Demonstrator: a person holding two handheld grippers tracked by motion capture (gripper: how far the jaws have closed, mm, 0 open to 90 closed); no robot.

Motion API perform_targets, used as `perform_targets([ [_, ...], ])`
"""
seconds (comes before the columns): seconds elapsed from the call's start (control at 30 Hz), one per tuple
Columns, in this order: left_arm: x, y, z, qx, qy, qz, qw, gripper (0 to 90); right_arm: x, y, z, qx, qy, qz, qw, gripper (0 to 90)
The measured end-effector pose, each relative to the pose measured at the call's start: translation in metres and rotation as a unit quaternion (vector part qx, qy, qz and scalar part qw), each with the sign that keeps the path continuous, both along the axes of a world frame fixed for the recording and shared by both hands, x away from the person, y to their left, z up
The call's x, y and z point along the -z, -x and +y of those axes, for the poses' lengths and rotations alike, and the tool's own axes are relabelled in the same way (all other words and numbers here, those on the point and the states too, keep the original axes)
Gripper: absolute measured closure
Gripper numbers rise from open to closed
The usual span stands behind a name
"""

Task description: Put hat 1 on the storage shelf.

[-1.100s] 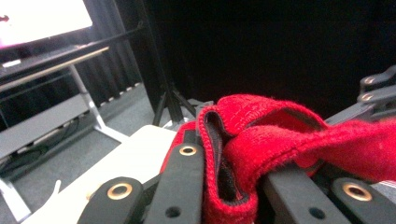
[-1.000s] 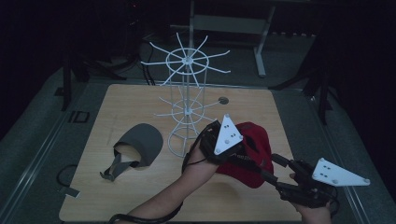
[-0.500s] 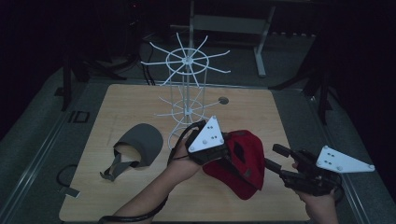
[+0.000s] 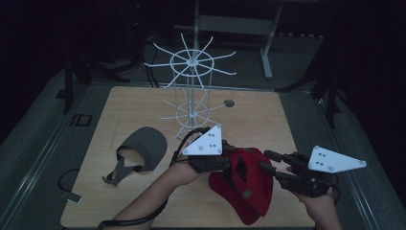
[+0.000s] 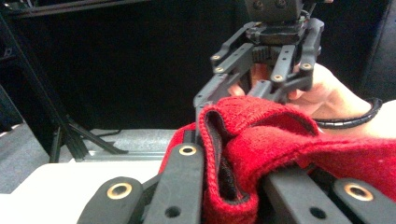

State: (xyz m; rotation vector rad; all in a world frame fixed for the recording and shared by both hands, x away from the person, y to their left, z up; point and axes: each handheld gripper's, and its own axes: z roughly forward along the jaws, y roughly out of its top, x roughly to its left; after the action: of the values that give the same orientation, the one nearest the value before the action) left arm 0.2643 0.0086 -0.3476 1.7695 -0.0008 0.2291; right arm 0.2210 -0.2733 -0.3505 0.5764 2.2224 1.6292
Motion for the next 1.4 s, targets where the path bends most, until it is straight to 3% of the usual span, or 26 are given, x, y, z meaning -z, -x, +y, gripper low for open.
perform_targets([
  [0.1, 0.0, -0.001, 0.0, 0.006, -0.002, 0.002, 1.0, 87.0, -0.002, 0.001, -0.001, -0.005, 0.005, 0.0, 1.0, 79.8],
  [0.13, 0.001, -0.001, -0.001, 0.005, -0.007, 0.0, 1.0, 87.0, -0.002, 0.003, 0.001, -0.005, 0.017, -0.006, 0.9998, 86.1],
  [0.27, 0.001, -0.001, -0.001, 0.005, -0.005, -0.002, 1.0, 86.8, -0.002, 0.005, 0.002, -0.002, 0.019, -0.013, 0.9997, 88.5],
  [0.5, 0.001, -0.006, 0.003, 0.004, 0.003, 0.004, 1.0, 84.5, -0.007, 0.01, 0.002, 0.01, 0.003, -0.025, 0.9996, 89.0],
  [0.6, 0.003, -0.008, 0.006, -0.021, -0.012, 0.004, 0.9997, 77.0, -0.008, 0.01, -0.001, 0.019, -0.006, -0.027, 0.9994, 89.0],
  [0.63, 0.003, -0.008, 0.006, -0.021, -0.012, 0.004, 0.9997, 71.4, -0.008, 0.01, -0.001, 0.019, -0.006, -0.027, 0.9994, 89.0],
  [0.77, 0.005, -0.009, 0.009, -0.034, -0.019, 0.011, 0.9992, 63.5, -0.012, 0.011, -0.009, 0.03, -0.025, -0.032, 0.9987, 89.1],
  [0.97, 0.007, -0.009, 0.012, -0.066, -0.016, 0.012, 0.9976, 50.6, -0.017, 0.012, -0.013, 0.041, -0.028, -0.04, 0.998, 89.1],
  [1.07, 0.008, -0.009, 0.017, -0.094, -0.018, 0.008, 0.9954, 47.4, -0.016, 0.011, -0.013, 0.046, -0.027, -0.04, 0.9978, 89.1],
  [1.13, 0.01, -0.01, 0.027, -0.115, -0.007, 0.015, 0.9932, 46.8, -0.016, 0.011, -0.017, 0.052, -0.032, -0.037, 0.9974, 89.1],
  [1.2, 0.01, -0.01, 0.03, -0.123, -0.006, 0.015, 0.9923, 47.1, -0.017, 0.01, -0.02, 0.054, -0.037, -0.035, 0.9972, 89.1],
  [1.23, 0.012, -0.009, 0.036, -0.141, 0.001, 0.016, 0.9899, 48.4, -0.017, 0.01, -0.022, 0.058, -0.04, -0.034, 0.997, 89.1],
  [1.27, 0.012, -0.009, 0.036, -0.141, 0.001, 0.016, 0.9899, 48.6, -0.018, 0.01, -0.023, 0.058, -0.04, -0.035, 0.9969, 89.1],
  [1.33, 0.014, -0.006, 0.043, -0.166, 0.005, 0.018, 0.986, 48.6, -0.019, 0.009, -0.024, 0.065, -0.043, -0.036, 0.9963, 89.1],
  [1.37, 0.014, -0.006, 0.043, -0.166, 0.005, 0.018, 0.986, 48.6, -0.02, 0.009, -0.024, 0.069, -0.043, -0.038, 0.996, 89.1],
  [1.4, 0.018, -0.002, 0.045, -0.176, 0.001, 0.01, 0.9843, 48.6, -0.021, 0.009, -0.025, 0.072, -0.043, -0.038, 0.9957, 89.1],
])
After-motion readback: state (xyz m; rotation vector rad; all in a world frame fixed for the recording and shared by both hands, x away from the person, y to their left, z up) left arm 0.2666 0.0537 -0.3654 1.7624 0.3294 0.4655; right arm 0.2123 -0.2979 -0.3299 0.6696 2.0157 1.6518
